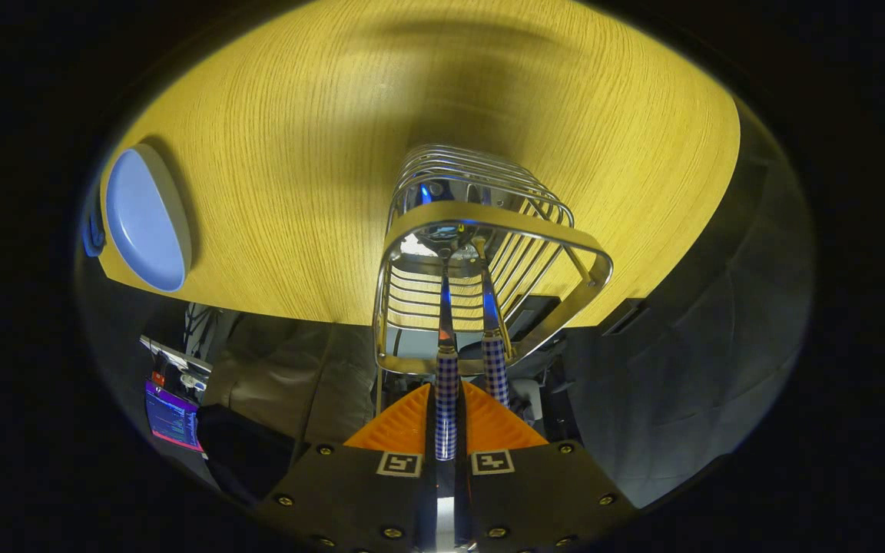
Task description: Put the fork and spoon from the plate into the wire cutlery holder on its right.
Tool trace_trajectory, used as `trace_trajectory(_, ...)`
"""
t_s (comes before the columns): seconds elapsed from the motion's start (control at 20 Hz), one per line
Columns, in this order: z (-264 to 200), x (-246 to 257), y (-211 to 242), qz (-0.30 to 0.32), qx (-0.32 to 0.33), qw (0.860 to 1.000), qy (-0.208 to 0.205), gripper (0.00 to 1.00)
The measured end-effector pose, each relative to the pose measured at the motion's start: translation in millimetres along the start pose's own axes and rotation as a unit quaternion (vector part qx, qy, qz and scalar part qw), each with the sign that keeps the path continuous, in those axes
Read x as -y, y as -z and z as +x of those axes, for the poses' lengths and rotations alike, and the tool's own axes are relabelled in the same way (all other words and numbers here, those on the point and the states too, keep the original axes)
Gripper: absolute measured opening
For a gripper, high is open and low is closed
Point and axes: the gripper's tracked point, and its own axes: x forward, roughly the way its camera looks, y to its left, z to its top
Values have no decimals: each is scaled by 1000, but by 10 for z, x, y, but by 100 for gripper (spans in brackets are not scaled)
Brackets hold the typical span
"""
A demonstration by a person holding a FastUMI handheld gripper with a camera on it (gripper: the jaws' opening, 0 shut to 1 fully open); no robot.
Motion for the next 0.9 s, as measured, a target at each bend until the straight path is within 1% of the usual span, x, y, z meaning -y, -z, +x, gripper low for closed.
trace_trajectory(0.1, 40, 37, 8, 1, 7, 1000, 2, 11)
trace_trajectory(0.4, -118, -1, 43, -2, 23, 1000, 0, 11)
trace_trajectory(0.45, -95, 15, 51, -2, 28, 1000, 1, 14)
trace_trajectory(0.6, -108, 37, 71, -2, 42, 999, 0, 14)
trace_trajectory(0.8, -159, 57, 205, -9, 57, 998, 3, 14)
trace_trajectory(0.9, -239, 74, 241, -16, 78, 997, 14, 14)
